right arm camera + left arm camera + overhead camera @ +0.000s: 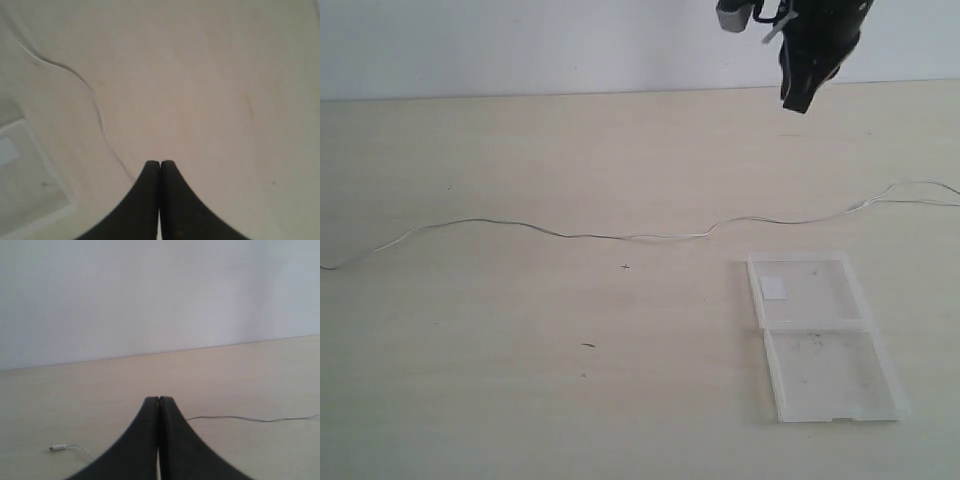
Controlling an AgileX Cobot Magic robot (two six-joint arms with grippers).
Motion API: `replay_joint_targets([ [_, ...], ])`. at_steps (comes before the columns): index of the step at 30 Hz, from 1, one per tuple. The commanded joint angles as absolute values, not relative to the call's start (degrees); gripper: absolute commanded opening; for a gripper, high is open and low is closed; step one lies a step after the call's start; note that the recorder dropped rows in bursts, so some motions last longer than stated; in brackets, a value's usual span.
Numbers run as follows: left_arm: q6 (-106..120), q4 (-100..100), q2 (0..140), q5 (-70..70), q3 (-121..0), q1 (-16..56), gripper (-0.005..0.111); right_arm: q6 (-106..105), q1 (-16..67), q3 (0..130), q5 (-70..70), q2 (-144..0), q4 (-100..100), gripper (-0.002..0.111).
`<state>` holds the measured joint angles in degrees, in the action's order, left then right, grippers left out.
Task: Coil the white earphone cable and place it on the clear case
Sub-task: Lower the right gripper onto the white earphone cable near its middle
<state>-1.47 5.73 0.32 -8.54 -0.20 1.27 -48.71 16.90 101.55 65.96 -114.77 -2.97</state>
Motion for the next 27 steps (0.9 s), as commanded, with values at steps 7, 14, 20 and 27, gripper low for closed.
replay_joint_targets([
  [7, -1.2, 5.1, 0.0, -8.3, 0.0, 1.2, 0.000, -49.8, 23.0, 102.1, 70.0, -120.6, -1.6, 0.016],
  [14, -1.3, 5.1, 0.0, -8.3, 0.0, 1.2, 0.000, -50.9, 24.3, 100.2, 70.0, -125.0, -0.4, 0.043],
  [20, -1.2, 5.1, 0.0, -8.3, 0.0, 1.2, 0.000, -52.0, 24.3, 97.3, 65.8, -127.0, 0.0, 0.044],
  [27, -1.2, 5.1, 0.0, -8.3, 0.0, 1.2, 0.000, -56.0, 24.3, 96.9, 62.7, -127.0, 1.7, 0.053],
])
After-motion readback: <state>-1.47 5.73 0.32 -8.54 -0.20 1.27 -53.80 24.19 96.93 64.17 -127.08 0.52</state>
